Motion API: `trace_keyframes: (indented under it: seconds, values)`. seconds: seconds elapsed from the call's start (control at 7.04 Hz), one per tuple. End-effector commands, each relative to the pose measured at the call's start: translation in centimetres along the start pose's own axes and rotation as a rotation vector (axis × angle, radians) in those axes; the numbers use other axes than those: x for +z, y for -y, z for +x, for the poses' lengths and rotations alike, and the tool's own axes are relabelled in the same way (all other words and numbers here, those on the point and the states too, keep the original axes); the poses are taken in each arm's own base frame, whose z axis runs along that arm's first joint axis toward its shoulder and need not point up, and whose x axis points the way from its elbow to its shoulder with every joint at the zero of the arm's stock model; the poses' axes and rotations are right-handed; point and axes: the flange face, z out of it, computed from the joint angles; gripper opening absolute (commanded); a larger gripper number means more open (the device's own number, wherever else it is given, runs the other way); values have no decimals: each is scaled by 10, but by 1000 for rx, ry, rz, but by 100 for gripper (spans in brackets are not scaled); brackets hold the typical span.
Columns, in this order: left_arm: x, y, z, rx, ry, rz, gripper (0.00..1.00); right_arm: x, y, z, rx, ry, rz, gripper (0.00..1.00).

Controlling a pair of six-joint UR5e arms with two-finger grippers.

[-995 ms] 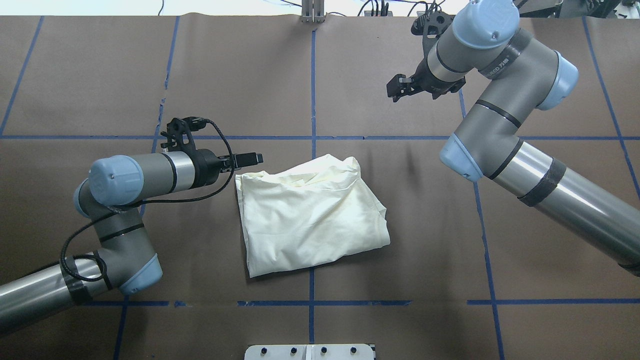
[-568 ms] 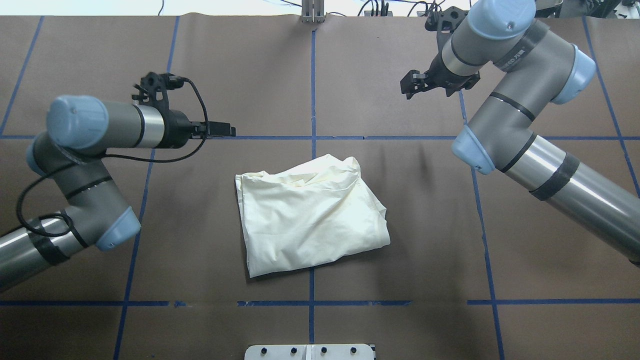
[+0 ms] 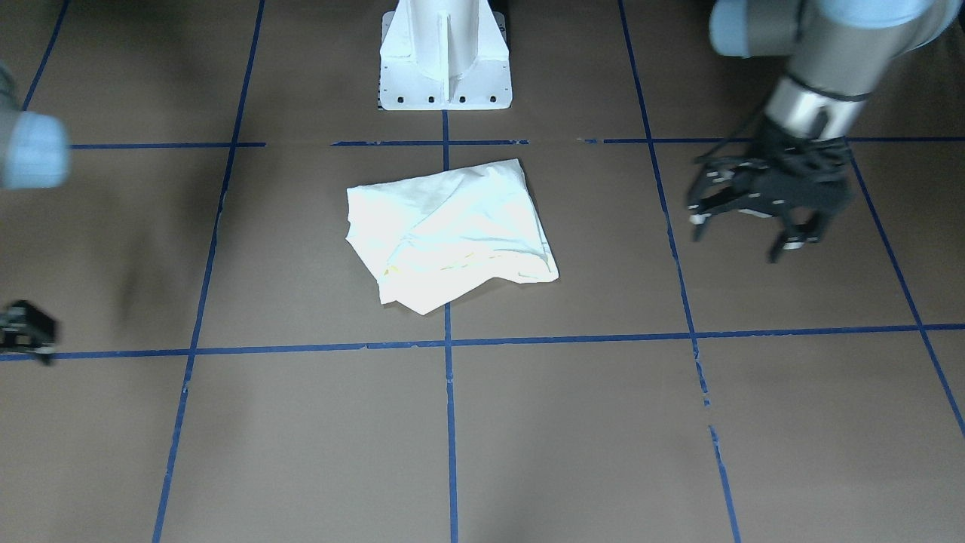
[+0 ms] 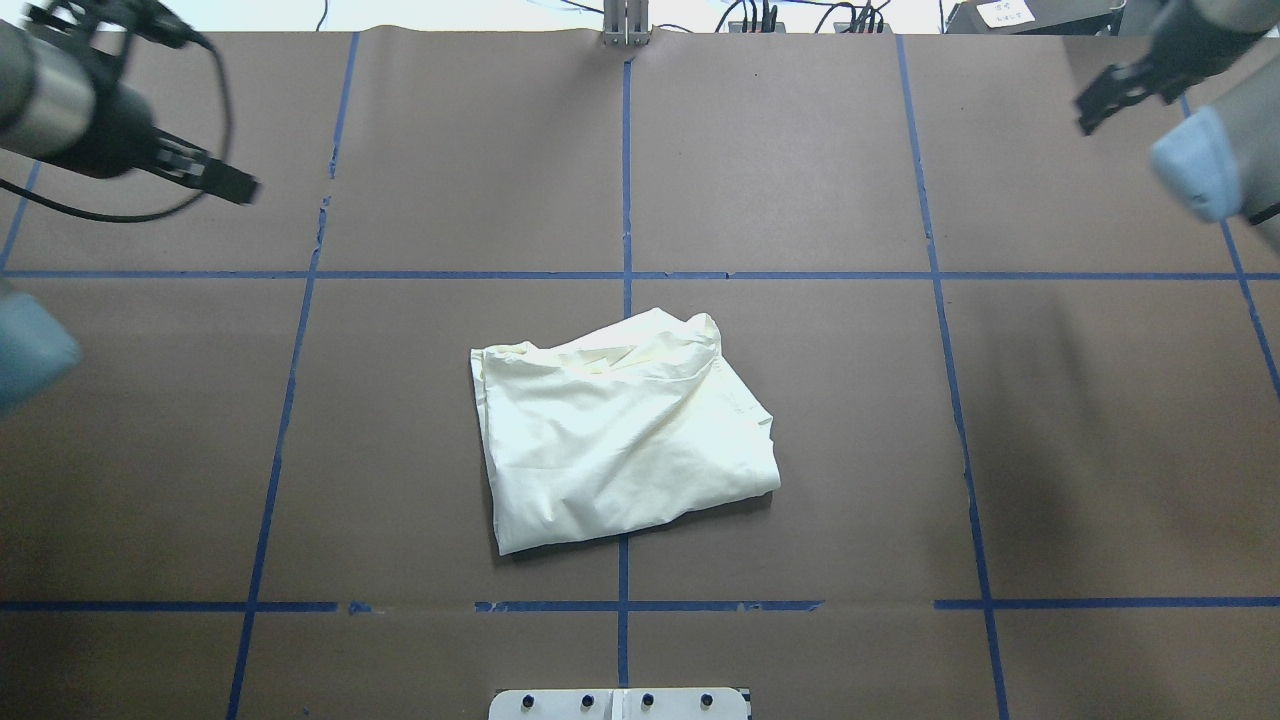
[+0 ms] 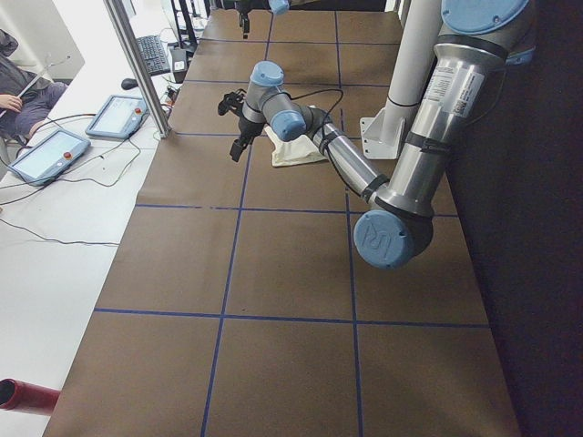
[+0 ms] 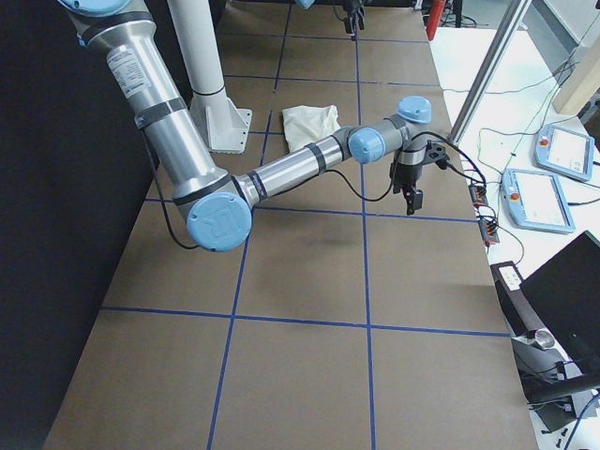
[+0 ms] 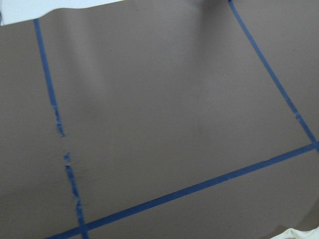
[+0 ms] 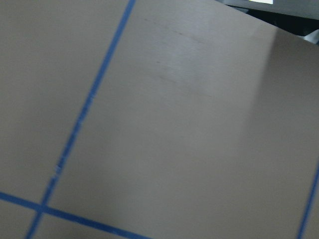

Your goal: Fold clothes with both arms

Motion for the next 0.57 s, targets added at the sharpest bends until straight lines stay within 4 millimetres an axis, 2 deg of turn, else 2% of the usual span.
trace_keyframes:
  seconds: [0.0,0.14,0.28,0.43]
  values:
    - [-60,-57,-154,145,94,-30,100,-36,-80,141,-12,51,-24,100]
    - [-72,-72,-206,110,116,-38,100,-39,-119,176,67,49,-37,100]
    - [-71,-84,-233,66,96,-59,100,-14,-156,193,119,56,-86,100]
    - [-67,-116,-243,13,77,-86,100,10,-191,204,167,56,-132,100]
